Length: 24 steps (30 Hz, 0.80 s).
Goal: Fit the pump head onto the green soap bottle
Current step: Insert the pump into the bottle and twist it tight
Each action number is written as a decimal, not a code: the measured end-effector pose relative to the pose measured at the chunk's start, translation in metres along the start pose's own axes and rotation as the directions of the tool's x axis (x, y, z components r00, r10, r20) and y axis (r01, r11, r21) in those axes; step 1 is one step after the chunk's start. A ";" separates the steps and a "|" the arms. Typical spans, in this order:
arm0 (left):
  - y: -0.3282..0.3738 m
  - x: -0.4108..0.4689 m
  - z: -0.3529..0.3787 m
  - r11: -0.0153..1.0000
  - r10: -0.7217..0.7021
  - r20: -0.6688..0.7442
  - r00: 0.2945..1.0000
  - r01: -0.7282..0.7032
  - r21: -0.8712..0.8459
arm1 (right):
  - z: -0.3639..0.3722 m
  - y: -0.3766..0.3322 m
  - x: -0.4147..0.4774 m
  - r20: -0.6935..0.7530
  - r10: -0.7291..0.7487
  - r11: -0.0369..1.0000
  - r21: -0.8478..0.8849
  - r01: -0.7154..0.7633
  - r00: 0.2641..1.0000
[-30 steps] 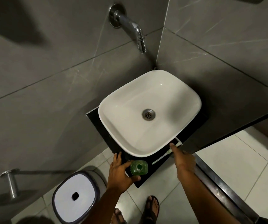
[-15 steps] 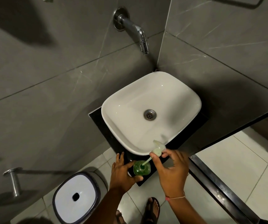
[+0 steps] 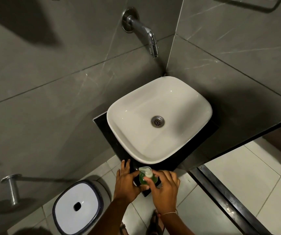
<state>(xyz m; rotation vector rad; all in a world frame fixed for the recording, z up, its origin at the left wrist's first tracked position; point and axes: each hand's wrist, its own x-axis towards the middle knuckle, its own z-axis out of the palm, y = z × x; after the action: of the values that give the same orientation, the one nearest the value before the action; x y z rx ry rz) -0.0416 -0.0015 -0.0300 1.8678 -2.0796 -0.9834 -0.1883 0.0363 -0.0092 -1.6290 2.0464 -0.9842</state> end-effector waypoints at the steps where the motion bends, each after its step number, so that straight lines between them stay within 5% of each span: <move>1: 0.000 0.000 0.001 1.000 0.003 0.000 1.000 -0.003 0.011 | 0.001 0.000 0.000 -0.004 0.009 1.000 -0.002 -0.009 1.000; 8: -0.001 -0.002 0.003 0.999 0.000 -0.012 1.000 0.000 0.032 | 0.001 -0.004 0.001 0.036 0.102 0.995 -0.020 -0.101 0.994; 15: 0.001 -0.002 0.000 1.000 0.008 0.005 1.000 -0.008 0.029 | -0.008 -0.002 0.010 0.069 -0.053 0.999 0.000 0.053 0.996; 24: -0.003 -0.001 0.004 1.000 -0.006 -0.011 1.000 0.006 0.019 | 0.007 -0.006 0.005 0.068 0.147 0.982 0.109 -0.154 0.987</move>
<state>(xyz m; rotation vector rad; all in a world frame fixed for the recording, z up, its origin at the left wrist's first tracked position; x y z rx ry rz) -0.0415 0.0010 -0.0342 1.8848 -2.0853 -0.9559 -0.1806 0.0292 -0.0088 -1.4072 2.0025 -0.9687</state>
